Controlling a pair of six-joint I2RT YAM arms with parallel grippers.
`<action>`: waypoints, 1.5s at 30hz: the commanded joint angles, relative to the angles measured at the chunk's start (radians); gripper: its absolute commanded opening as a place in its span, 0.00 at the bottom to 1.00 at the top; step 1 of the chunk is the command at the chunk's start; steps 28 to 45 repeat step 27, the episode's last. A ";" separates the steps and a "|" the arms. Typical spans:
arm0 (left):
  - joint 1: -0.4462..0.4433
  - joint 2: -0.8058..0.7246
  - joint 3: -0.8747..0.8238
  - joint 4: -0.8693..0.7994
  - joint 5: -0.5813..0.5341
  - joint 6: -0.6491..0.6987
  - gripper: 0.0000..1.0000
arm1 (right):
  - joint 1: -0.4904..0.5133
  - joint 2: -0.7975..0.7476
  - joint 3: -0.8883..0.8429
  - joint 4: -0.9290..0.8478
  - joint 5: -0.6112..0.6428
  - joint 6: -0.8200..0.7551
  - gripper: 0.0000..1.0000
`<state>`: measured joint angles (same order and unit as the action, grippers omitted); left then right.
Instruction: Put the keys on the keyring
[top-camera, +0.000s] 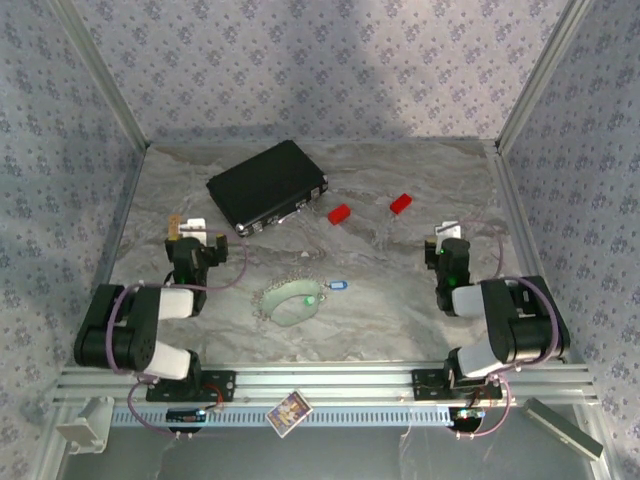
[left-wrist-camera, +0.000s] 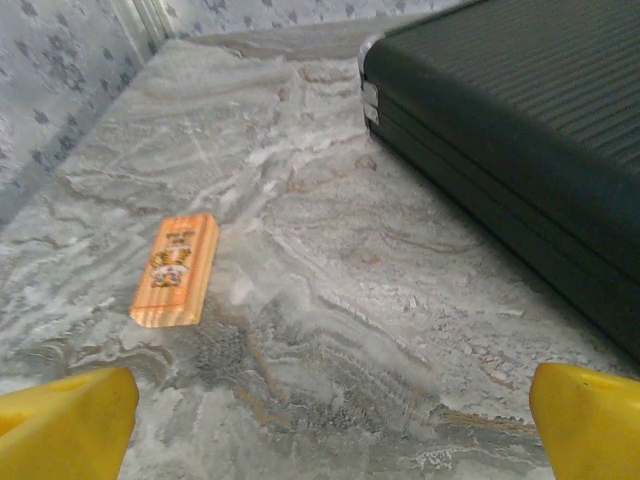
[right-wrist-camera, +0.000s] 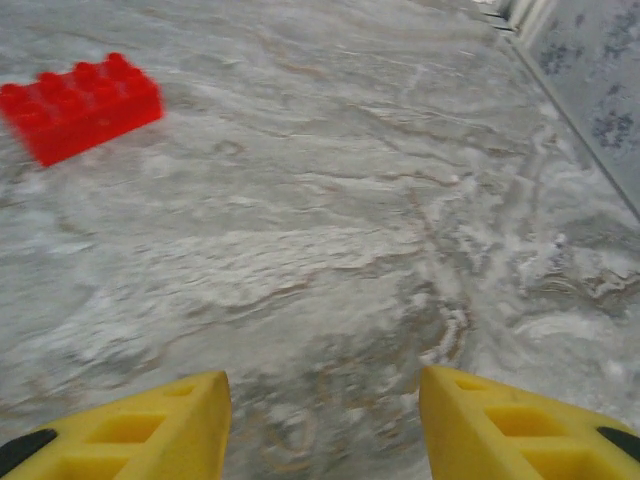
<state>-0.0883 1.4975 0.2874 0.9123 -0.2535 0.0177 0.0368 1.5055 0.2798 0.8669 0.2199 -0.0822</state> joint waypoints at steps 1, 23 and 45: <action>0.013 0.043 0.016 0.127 0.064 0.020 1.00 | -0.033 0.007 0.093 -0.047 -0.065 0.059 0.56; 0.096 0.041 0.136 -0.114 0.201 -0.037 1.00 | -0.047 0.019 0.105 -0.043 -0.092 0.064 0.69; 0.096 0.041 0.131 -0.103 0.200 -0.036 1.00 | -0.049 0.016 0.105 -0.042 -0.094 0.064 0.99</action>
